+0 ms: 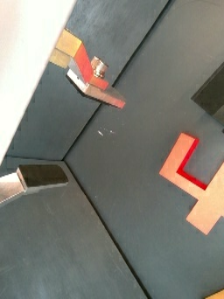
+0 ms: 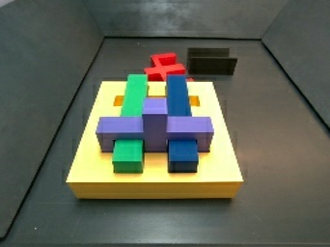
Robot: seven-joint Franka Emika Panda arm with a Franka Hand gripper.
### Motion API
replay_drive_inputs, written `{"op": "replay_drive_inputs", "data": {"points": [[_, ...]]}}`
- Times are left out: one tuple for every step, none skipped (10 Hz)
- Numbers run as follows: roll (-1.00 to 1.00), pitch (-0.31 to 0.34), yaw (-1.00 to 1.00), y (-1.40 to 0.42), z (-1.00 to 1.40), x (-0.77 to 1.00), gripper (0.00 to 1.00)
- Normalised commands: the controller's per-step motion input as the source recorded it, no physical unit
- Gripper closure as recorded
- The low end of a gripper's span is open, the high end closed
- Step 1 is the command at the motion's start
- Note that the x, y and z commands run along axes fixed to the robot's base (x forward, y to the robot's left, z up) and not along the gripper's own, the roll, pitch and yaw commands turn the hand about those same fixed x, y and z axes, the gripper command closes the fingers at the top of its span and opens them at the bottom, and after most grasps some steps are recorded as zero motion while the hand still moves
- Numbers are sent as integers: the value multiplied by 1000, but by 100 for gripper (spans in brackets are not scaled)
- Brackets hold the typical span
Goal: Pick up the red object. Move up. Place the red object on the fixture. Regrasp the red object. Move to above the board. Insert the red object.
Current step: Pick up the red object.
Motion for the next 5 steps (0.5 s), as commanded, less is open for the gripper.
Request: {"op": "replay_drive_inputs", "data": {"points": [[0,0,0,-29,0,0,0],[0,-34,0,-226,-71,0,0],[-183,-106,-389,-286,-274,-303,0],[0,-59,-294,-914,-491,-186,0],[-130,-194,-529,-511,-703,-306,0]]}}
